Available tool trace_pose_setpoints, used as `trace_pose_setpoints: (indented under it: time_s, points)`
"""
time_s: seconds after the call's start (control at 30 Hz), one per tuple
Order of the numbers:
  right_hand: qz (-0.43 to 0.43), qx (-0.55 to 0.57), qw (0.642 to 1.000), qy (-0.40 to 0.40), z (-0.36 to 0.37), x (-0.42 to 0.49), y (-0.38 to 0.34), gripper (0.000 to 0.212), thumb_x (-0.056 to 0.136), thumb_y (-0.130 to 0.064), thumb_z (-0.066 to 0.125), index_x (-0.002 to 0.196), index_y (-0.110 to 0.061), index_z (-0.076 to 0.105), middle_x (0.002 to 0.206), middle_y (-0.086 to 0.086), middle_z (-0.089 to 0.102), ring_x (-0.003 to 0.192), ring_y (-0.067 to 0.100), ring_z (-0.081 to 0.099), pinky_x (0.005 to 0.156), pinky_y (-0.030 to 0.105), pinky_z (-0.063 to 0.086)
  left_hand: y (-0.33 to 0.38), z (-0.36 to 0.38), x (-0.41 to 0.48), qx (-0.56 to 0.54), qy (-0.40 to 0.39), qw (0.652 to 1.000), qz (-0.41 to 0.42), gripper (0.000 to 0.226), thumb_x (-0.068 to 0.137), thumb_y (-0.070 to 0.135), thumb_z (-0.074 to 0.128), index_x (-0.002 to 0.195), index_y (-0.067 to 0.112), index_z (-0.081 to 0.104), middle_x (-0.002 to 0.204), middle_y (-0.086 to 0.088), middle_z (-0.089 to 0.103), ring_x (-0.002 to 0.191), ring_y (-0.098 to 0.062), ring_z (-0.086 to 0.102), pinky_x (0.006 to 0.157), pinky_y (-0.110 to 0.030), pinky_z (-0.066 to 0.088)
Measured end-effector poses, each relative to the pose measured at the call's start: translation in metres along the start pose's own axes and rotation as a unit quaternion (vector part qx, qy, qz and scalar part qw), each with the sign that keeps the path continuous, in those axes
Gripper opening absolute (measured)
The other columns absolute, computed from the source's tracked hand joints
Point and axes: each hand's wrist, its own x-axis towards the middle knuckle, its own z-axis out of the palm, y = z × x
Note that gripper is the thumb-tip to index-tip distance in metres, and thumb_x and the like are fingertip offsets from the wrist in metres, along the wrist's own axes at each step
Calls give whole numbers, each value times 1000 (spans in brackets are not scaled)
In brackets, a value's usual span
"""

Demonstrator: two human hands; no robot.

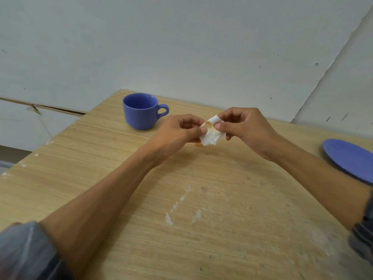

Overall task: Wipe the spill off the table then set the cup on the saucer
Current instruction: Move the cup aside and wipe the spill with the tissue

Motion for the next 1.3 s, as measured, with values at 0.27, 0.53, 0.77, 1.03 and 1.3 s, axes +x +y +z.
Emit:
trace_pose_setpoints:
  time_s: [0.27,0.53,0.77,1.03,1.3]
  points:
    - [-191,-182,952,153,35,-12,9,11,78,-8,71,87,-15,75,79,-6,63,69,7,60,63,11,48,3,4,0,-21,74,996,-36,2,86,6,67,87,5,66,86,-11,72,80,-21,70,79,-31,60]
    - [-197,-106,964,145,46,-17,9,16,83,-8,66,98,-9,72,94,3,69,79,8,66,72,16,55,6,7,2,-26,80,996,4,27,87,25,68,103,3,70,104,-13,73,102,-23,69,89,-35,57]
    - [-85,-112,980,142,22,-21,30,19,87,-12,60,96,-22,74,93,-11,72,84,0,64,70,9,48,-3,-5,8,251,168,946,117,13,86,18,69,98,14,74,95,1,74,83,-6,68,82,-15,52]
    - [-82,-160,970,165,11,-16,45,22,86,-6,57,93,-19,74,90,-10,70,78,0,61,65,2,39,-12,6,37,504,115,823,237,17,90,16,61,97,12,75,98,-4,69,88,-24,65,69,-38,51]
    - [-92,-204,965,134,11,-13,51,20,86,-10,57,96,-18,74,96,-5,71,86,10,62,75,17,46,-4,-13,45,540,-64,826,152,24,91,18,61,113,15,69,107,0,70,96,-13,63,85,-26,49]
